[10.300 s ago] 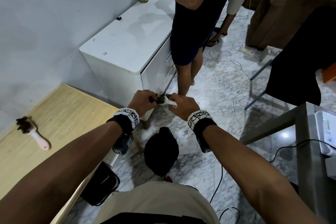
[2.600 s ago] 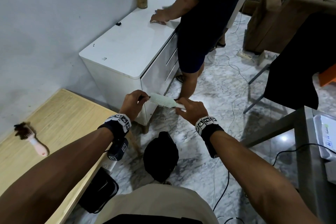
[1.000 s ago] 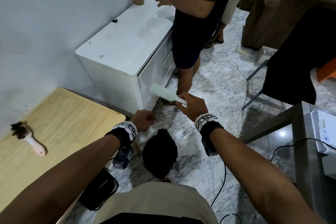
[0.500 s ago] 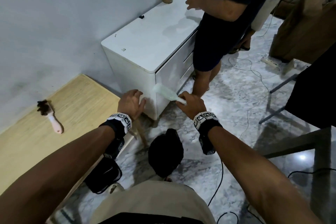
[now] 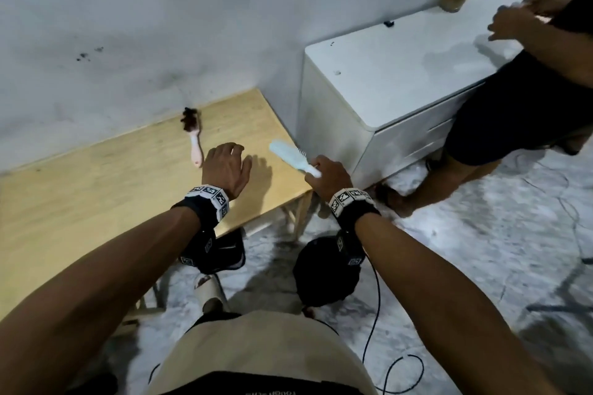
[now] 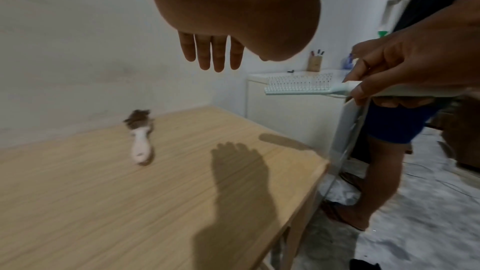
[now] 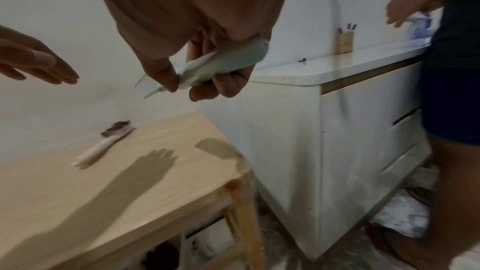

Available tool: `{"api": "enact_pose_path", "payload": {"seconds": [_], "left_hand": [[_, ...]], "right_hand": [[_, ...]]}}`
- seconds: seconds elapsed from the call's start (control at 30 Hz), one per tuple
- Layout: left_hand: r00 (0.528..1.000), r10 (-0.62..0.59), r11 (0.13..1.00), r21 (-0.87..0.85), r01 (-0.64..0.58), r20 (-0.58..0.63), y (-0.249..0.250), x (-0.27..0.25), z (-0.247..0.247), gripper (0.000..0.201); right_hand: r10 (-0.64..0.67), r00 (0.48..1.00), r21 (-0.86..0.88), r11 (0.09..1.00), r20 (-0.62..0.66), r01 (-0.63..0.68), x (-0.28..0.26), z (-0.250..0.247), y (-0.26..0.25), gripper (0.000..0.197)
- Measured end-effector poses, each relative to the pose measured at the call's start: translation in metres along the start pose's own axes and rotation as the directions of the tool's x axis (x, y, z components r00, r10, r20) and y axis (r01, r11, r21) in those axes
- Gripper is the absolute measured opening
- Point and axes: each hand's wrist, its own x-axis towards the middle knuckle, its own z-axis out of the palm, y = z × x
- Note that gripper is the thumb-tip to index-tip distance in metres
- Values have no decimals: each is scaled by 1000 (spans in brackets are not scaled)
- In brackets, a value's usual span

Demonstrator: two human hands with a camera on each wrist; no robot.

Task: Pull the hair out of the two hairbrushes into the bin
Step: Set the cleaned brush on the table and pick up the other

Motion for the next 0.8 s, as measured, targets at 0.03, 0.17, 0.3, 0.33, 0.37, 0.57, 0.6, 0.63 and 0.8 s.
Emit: {"api": "enact_pose_path", "payload": {"seconds": [0.03, 0.17, 0.3, 0.33, 0.37, 0.57, 0.6, 0.63, 0.8], "left_hand": [[999, -36, 999, 1, 36, 1, -15, -4, -1, 45], [987, -158, 987, 9, 158, 18, -76, -19, -6, 42], [968, -247, 969, 17, 246, 49, -149, -31, -8, 40], [961, -270, 963, 15, 269, 60, -168, -32, -9, 42], [954, -292, 956, 12, 292, 72, -187, -32, -11, 43], [921, -371, 928, 22, 371, 122, -292, -21, -22, 40], [916, -381, 924, 26, 381, 129, -306, -19, -24, 38], [913, -386, 922, 34, 385, 133, -320, -17, -25, 38], [893, -421, 906, 32, 421, 160, -367, -12, -26, 38]], "right_hand": [[-7, 1000, 7, 1000, 22, 7, 7, 11, -12, 31], [-34, 993, 8, 999, 116, 33, 30, 66, -64, 31], [-67, 976, 17, 998, 206, 65, 50, 130, -119, 30], [-69, 972, 13, 998, 224, 68, 54, 147, -134, 31], [-58, 969, 13, 998, 238, 56, 58, 163, -150, 31], [33, 953, 1, 999, 300, -35, 88, 251, -225, 26], [36, 956, -5, 999, 292, -36, 92, 263, -234, 25], [48, 958, -14, 999, 283, -46, 96, 274, -243, 26], [156, 935, -107, 986, 318, -128, 115, 313, -274, 31]]}}
